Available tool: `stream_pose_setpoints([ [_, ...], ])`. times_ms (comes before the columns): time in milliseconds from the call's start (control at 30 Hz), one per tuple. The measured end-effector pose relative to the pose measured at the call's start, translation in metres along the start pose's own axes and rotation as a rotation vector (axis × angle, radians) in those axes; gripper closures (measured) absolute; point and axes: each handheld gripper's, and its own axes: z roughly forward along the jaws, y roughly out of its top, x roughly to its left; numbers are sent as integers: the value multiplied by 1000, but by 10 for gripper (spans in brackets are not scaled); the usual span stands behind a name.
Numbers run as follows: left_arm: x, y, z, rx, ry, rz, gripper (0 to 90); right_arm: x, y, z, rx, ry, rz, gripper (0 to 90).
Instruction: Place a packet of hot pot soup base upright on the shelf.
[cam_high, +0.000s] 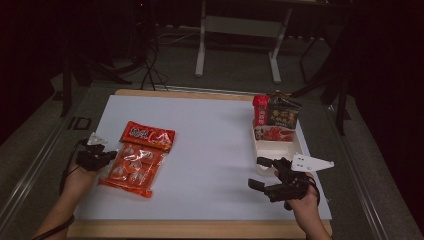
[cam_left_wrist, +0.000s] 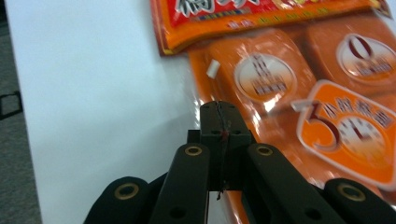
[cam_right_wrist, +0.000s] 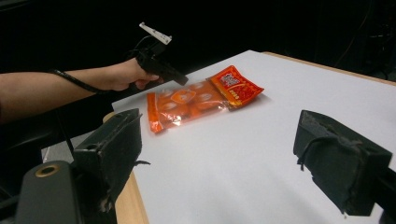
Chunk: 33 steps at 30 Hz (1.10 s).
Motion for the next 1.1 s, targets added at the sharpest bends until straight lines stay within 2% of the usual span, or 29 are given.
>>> stream_pose_setpoints([
  [167, -3, 5, 14, 26, 10, 6, 900, 0, 0, 0, -1, -5, 0, 150],
  [300, -5, 6, 14, 23, 3, -2, 900, 0, -1, 1, 3, -4, -1, 150],
  [433, -11, 6, 14, 24, -21, 16, 900, 0, 0, 1, 4, -5, -2, 150],
  [533, -15, 8, 14, 34, -23, 29, 900, 1, 0, 0, 1, -3, -8, 150],
  [633, -25, 12, 16, 41, -43, 44, 900, 1, 0, -2, -4, -2, -5, 150],
  [700, -40, 14, 18, 37, -62, 66, 900, 1, 0, -2, -2, -5, -6, 150],
  [733, -40, 14, 18, 37, -62, 66, 900, 1, 0, -2, -2, -5, -6, 150],
  [833, -54, 16, 19, 32, -87, 66, 900, 0, -1, -1, 4, -1, -4, 150],
  [867, -54, 16, 19, 32, -87, 66, 900, 0, -1, -1, 4, -1, -4, 150],
  [1100, -81, 22, 22, 34, -164, 108, 900, 1, -3, 0, 12, 9, -1, 151],
])
